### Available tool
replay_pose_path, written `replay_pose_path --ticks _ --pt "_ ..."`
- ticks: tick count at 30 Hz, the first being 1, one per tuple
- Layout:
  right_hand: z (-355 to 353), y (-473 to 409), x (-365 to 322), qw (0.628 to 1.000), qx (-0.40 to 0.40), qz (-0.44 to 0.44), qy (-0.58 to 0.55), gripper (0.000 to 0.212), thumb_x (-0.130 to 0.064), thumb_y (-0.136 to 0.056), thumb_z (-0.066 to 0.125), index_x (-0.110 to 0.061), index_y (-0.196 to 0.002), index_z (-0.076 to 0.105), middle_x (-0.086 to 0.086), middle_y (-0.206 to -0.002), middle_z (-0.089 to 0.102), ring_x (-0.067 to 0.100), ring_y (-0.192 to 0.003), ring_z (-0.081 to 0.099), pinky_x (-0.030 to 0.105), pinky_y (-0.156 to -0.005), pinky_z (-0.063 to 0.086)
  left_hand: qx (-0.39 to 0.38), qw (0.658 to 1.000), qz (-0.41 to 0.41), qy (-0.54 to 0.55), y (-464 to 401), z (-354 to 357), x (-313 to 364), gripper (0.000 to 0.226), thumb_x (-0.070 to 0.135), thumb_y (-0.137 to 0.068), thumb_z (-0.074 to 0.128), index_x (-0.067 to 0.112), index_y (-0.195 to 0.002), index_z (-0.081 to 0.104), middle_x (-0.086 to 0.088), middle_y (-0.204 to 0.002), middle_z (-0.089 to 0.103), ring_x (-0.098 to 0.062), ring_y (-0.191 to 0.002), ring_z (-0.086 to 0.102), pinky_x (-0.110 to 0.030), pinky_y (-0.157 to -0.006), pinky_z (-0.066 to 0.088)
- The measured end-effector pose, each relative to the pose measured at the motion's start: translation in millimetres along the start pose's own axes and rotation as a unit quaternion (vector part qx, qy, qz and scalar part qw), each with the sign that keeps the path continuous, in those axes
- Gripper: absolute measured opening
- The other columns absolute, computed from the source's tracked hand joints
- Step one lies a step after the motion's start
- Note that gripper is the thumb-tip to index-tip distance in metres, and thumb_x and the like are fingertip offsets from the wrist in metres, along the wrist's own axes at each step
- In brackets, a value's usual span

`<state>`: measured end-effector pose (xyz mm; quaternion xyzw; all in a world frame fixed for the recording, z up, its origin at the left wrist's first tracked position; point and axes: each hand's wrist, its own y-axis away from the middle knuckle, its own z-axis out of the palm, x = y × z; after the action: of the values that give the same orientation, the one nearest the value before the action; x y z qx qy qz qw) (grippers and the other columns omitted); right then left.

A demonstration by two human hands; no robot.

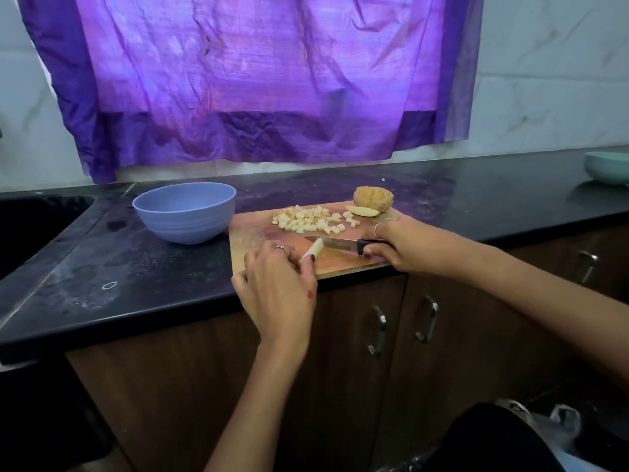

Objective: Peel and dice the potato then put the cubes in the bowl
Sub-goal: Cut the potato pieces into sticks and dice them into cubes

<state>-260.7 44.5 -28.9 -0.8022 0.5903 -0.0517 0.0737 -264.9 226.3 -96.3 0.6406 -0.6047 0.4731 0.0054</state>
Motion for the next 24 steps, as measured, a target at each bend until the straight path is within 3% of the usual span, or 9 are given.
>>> replay_pose_path --ticks 4,7,10,13,20,24 --pt "8 10 -8 0.989 0.097 0.038 0.104 0.033 -0.04 -0.101 0.039 -0.028 -0.127 0.055 0.002 -0.114 0.06 0.021 -0.103 0.055 0.028 -0.066 0.035 -0.005 1.0 0.005 0.007 0 -2 0 0.016 0.036 -0.09 0.062 0.021 -0.085 0.063 0.009 -0.098 0.057 -0.01 -0.101 0.046 -0.026 -0.08 0.017" --pt "20 10 -6 0.989 0.139 0.043 -0.007 0.029 -0.039 -0.099 0.041 -0.027 -0.117 0.061 0.001 -0.103 0.065 0.023 -0.095 0.059 0.033 -0.067 0.044 -0.011 1.0 0.002 0.011 0 -2 -1 0.016 0.036 -0.089 0.062 0.02 -0.085 0.064 0.009 -0.101 0.058 -0.009 -0.103 0.046 -0.026 -0.08 0.016" --pt "26 7 -3 0.988 0.14 0.029 -0.064 0.025 -0.038 -0.098 0.043 -0.027 -0.109 0.063 0.0 -0.097 0.065 0.023 -0.092 0.059 0.041 -0.075 0.049 -0.013 1.0 0.001 0.012 -1 0 -2 0.015 0.036 -0.089 0.063 0.022 -0.085 0.065 0.011 -0.101 0.057 -0.005 -0.099 0.043 -0.026 -0.083 0.018" --pt "28 3 -2 0.99 0.131 0.011 -0.048 0.028 -0.04 -0.098 0.041 -0.03 -0.116 0.061 0.0 -0.102 0.068 0.022 -0.094 0.06 0.041 -0.077 0.051 -0.012 1.0 -0.004 0.018 -2 1 -3 0.014 0.037 -0.088 0.064 0.023 -0.087 0.065 0.013 -0.1 0.056 -0.001 -0.097 0.039 -0.025 -0.086 0.02" --pt "22 -5 4 0.989 0.143 -0.032 -0.032 0.031 -0.041 -0.099 0.039 -0.03 -0.117 0.062 0.002 -0.102 0.066 0.023 -0.093 0.059 0.037 -0.072 0.05 -0.01 1.0 -0.006 0.01 -1 1 -3 0.015 0.038 -0.087 0.065 0.023 -0.083 0.066 0.016 -0.101 0.059 -0.005 -0.099 0.046 -0.026 -0.081 0.019" --pt "16 -12 4 0.993 0.111 -0.037 -0.02 0.032 -0.039 -0.1 0.039 -0.02 -0.11 0.063 0.003 -0.09 0.061 0.022 -0.078 0.056 0.031 -0.06 0.042 -0.012 1.0 -0.006 0.007 -2 1 -2 0.016 0.039 -0.087 0.066 0.023 -0.084 0.068 0.018 -0.103 0.058 0.001 -0.098 0.039 -0.026 -0.082 0.018"
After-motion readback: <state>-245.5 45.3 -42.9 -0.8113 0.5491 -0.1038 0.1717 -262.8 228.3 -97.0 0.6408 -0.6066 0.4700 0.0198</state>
